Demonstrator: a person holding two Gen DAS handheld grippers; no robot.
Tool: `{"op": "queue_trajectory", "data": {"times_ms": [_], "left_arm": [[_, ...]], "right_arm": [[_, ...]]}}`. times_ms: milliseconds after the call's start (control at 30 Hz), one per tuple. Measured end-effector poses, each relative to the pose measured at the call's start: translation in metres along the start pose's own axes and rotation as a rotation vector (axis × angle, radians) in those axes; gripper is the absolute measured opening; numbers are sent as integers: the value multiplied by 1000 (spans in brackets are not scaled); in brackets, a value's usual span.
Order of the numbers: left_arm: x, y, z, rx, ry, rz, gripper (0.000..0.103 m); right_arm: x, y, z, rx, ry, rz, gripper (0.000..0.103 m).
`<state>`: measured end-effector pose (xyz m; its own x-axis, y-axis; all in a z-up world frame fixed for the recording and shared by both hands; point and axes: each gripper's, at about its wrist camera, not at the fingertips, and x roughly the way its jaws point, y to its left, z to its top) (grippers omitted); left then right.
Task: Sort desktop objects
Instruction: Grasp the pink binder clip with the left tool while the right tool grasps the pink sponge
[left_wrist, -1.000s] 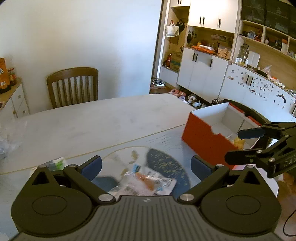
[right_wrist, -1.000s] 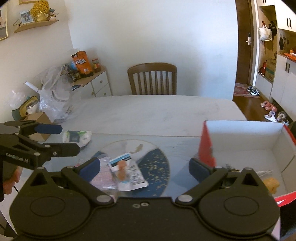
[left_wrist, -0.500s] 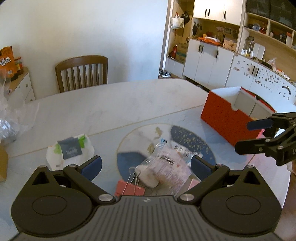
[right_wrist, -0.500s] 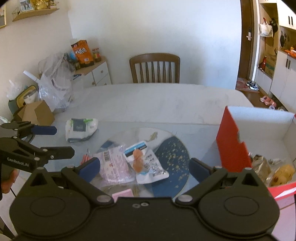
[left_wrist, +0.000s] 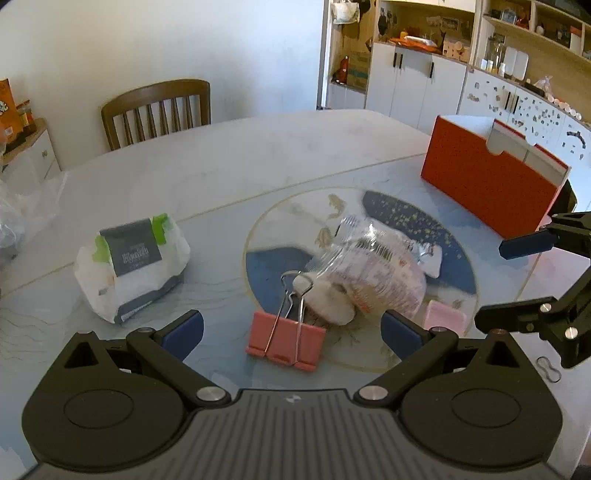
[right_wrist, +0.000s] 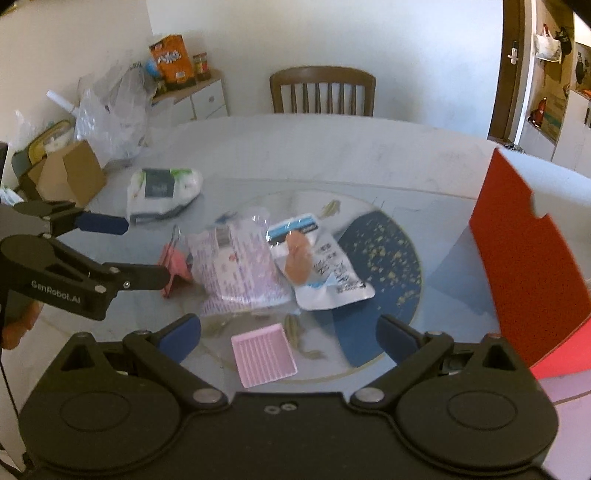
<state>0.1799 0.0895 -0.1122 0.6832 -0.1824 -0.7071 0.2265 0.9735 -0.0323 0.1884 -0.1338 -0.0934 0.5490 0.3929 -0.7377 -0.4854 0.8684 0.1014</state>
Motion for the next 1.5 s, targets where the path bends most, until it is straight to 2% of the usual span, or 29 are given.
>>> {"op": "queue_trajectory", "data": {"times_ms": [200,367,633,733,1133,1200,1233,1400,1500], "left_arm": [[12,3,-6,28,10,1,103],[24,6,-9,50,27,13,103],[33,13,-13,41,42,-29,99],[36,13,-13,46,49,-23,98],[33,10,-12,77,36,-24,67],[32,8,-11,91,35,-35,53],[32,6,-11,99,36,-34,51],[30,3,-13,93,41,-21,50],[28,2,-15,88,44,-19,50]], "right_arm": [[18,9,-7,-43,40,-2,98],[30,17,-11,-88,72,-2,89],[37,19,-11,-108,99,0,80],[41,19,-12,-110,110,0,77],[42,24,-13,-132,98,-6,67],[41,25,-14,-136,94,-2,64],[40,25,-14,-141,94,0,60],[40,28,-11,-153,99,3,45],[39,29,-12,-164,101,0,43]]}}
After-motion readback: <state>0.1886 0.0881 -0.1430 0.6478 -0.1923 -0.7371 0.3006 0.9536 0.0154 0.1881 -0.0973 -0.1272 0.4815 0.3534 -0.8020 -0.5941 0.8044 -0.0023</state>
